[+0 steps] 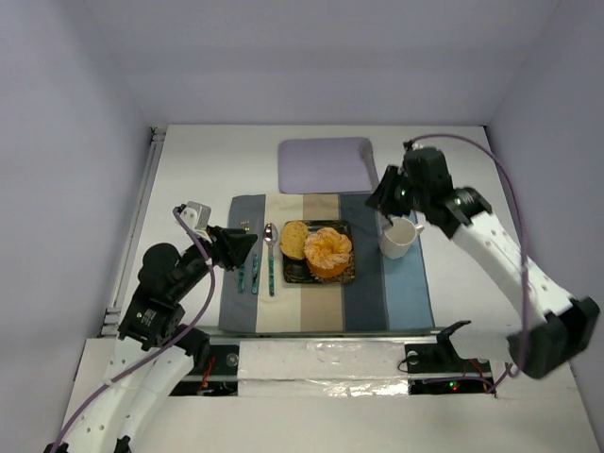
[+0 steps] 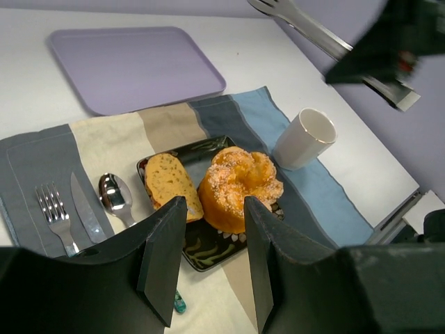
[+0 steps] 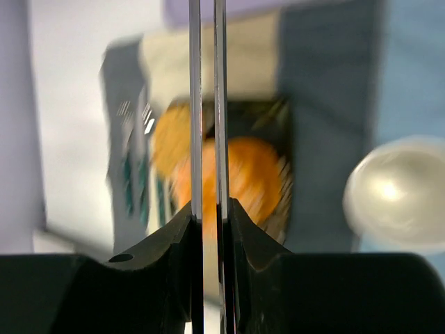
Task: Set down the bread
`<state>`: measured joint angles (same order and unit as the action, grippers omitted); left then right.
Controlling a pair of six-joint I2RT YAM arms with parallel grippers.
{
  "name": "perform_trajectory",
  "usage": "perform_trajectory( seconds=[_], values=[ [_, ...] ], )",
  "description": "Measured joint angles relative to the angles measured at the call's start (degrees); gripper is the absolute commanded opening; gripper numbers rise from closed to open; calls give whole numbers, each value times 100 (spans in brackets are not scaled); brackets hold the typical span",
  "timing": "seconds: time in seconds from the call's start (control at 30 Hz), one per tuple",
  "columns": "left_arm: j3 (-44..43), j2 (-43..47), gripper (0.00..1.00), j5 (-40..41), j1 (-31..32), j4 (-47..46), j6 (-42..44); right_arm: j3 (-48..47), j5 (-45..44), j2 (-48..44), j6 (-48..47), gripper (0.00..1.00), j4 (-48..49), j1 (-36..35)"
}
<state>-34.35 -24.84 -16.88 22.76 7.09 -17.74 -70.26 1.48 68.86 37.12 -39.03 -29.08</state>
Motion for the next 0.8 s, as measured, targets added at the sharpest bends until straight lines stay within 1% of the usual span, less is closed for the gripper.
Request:
perform_trajectory(
  seconds=[0.27, 0.3, 0.43, 0.57, 0.8],
  values=[
    [4, 450, 36, -44, 0, 0, 20, -1526, 68, 2702, -525, 22, 306, 2321],
    [4, 507, 36, -46, 0, 0, 22, -1574, 68, 2809, -540, 22, 317, 2391],
    [4, 660, 36, -76, 0, -4, 33, -1956, -140, 3578, -678, 23, 205, 3115],
    [4, 710, 36, -120, 0, -15, 35, -2050, -632, 3985, -1073, 23, 149, 3423],
    [7, 756, 36, -170, 0, -33, 35, -1836, -1156, 4223, -2055, 25, 278, 3351]
  ],
)
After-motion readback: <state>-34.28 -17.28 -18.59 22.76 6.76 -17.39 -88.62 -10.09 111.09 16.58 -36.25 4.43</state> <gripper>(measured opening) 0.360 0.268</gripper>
